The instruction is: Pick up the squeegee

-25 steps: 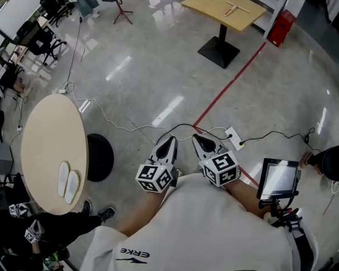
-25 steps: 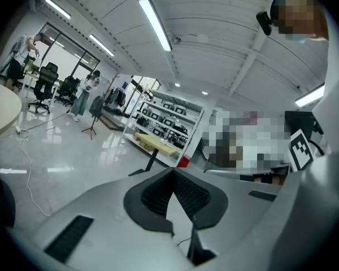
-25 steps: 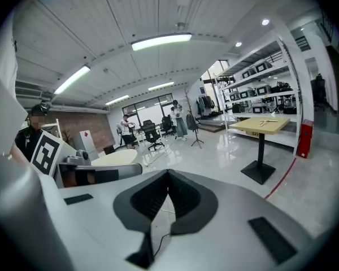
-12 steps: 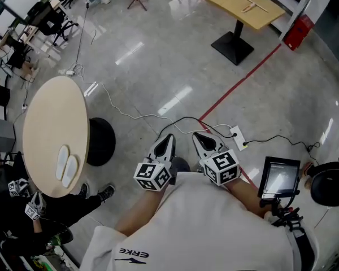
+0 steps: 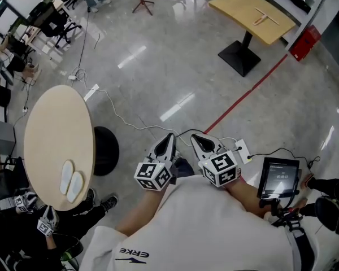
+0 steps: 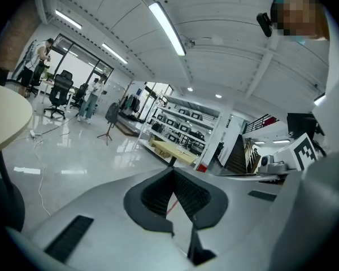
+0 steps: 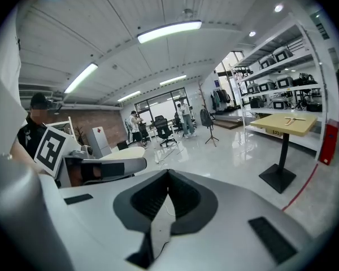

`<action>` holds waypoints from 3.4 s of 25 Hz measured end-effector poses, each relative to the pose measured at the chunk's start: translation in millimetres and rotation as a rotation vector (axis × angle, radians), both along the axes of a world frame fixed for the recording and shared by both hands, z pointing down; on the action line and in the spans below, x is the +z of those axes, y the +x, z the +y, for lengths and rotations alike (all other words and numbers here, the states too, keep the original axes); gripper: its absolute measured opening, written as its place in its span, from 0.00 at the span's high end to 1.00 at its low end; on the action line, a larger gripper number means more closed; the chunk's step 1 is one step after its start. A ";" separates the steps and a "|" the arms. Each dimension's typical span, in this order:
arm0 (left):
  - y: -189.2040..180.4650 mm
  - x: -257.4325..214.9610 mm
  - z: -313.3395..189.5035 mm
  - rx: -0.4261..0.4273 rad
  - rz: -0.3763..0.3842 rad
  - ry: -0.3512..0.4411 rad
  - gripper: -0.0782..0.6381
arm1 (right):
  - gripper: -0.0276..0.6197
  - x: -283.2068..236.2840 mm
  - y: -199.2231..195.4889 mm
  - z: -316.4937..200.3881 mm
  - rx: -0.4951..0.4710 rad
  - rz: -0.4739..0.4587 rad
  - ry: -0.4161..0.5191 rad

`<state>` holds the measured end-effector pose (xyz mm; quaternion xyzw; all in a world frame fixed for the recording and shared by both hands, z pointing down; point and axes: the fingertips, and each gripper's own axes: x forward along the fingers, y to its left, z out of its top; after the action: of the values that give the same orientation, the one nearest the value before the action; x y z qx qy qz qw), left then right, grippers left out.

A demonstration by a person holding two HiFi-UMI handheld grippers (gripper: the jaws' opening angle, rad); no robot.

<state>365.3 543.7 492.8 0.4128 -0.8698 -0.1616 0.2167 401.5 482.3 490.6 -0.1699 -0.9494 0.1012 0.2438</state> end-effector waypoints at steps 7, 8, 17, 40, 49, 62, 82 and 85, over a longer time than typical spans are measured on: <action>-104.6 8.2 -4.8 0.083 -0.026 0.022 0.89 | 0.95 8.8 -100.5 1.8 0.079 -0.022 0.011; -119.0 13.7 -3.4 0.092 -0.029 0.024 0.89 | 0.95 15.5 -114.0 3.9 0.090 -0.022 0.012; -174.4 -10.0 17.4 0.096 -0.003 0.041 0.89 | 0.95 -11.0 -169.1 24.6 0.105 -0.003 0.022; -416.3 25.8 -48.0 0.072 0.001 -0.001 0.89 | 0.95 30.4 -416.5 -45.4 0.077 0.005 -0.022; -493.9 24.7 -186.6 0.266 -0.028 -0.007 0.89 | 0.95 32.1 -489.6 -174.6 0.244 -0.019 -0.020; -535.6 24.1 -321.3 0.548 -0.025 0.048 0.89 | 0.95 31.8 -512.4 -295.9 0.566 -0.017 -0.011; -610.9 22.7 -444.0 0.918 0.004 0.098 0.89 | 0.95 26.1 -585.3 -394.4 0.912 0.008 0.057; -611.9 25.2 -455.2 0.980 0.000 0.086 0.89 | 0.95 26.4 -586.8 -403.2 0.959 0.013 0.064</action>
<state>-246.6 88.5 518.0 0.7822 -0.5656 -0.0765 0.2497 -185.3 79.1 517.0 0.2954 -0.9219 0.1742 0.1805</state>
